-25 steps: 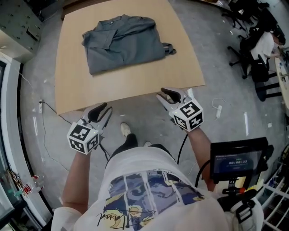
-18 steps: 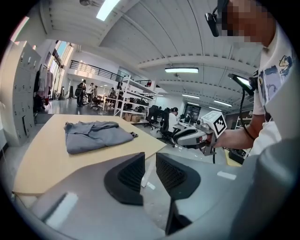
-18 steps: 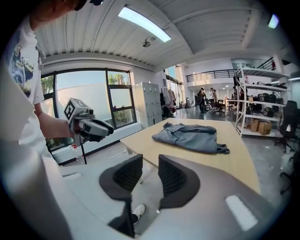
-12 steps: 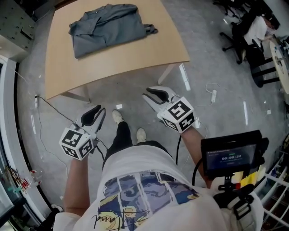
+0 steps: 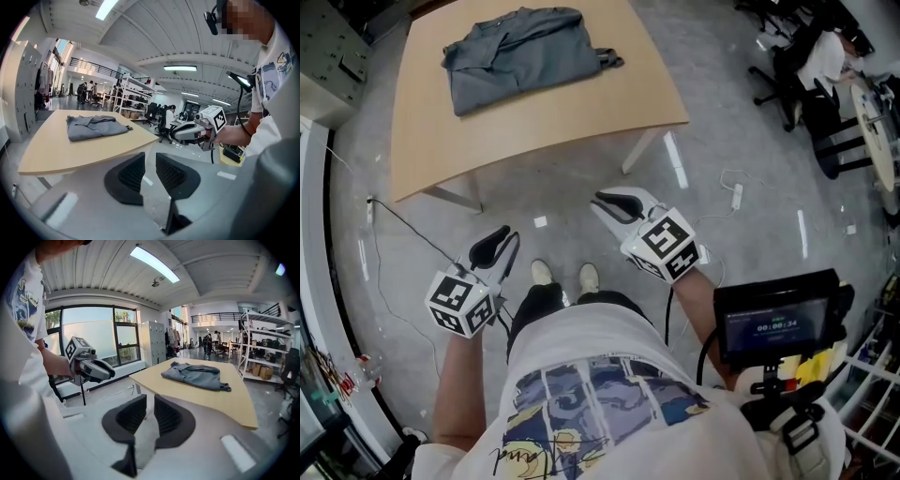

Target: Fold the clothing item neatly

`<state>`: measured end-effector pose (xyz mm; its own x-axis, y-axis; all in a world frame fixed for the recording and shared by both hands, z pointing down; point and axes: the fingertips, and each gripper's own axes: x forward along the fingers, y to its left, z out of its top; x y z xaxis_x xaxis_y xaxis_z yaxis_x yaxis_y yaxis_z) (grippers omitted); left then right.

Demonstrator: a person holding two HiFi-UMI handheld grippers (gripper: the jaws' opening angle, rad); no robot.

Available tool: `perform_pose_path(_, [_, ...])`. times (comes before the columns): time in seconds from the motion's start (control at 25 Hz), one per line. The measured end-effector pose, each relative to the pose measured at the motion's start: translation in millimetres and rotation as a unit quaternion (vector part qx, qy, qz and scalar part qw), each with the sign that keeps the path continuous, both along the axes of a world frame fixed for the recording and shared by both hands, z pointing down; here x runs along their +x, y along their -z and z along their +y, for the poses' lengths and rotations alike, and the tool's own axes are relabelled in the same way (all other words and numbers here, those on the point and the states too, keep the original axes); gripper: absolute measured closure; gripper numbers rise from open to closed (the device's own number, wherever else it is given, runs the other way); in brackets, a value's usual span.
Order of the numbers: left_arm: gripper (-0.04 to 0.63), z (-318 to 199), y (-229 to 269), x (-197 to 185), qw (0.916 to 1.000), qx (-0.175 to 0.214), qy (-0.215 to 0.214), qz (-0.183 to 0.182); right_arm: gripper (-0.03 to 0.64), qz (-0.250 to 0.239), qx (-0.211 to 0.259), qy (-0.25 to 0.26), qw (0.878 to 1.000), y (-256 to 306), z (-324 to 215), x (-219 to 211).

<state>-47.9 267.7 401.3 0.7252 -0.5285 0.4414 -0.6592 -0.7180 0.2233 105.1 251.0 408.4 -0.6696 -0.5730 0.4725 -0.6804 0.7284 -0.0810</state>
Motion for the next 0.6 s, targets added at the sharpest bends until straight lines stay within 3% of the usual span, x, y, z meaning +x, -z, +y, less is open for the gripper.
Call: perform_pose_path(0.6, [0.514,-36,7,-67,0.9996,0.006,-0.026,-0.007,0.566,0.008,-0.002,0.011,1.0,9,-37,-88])
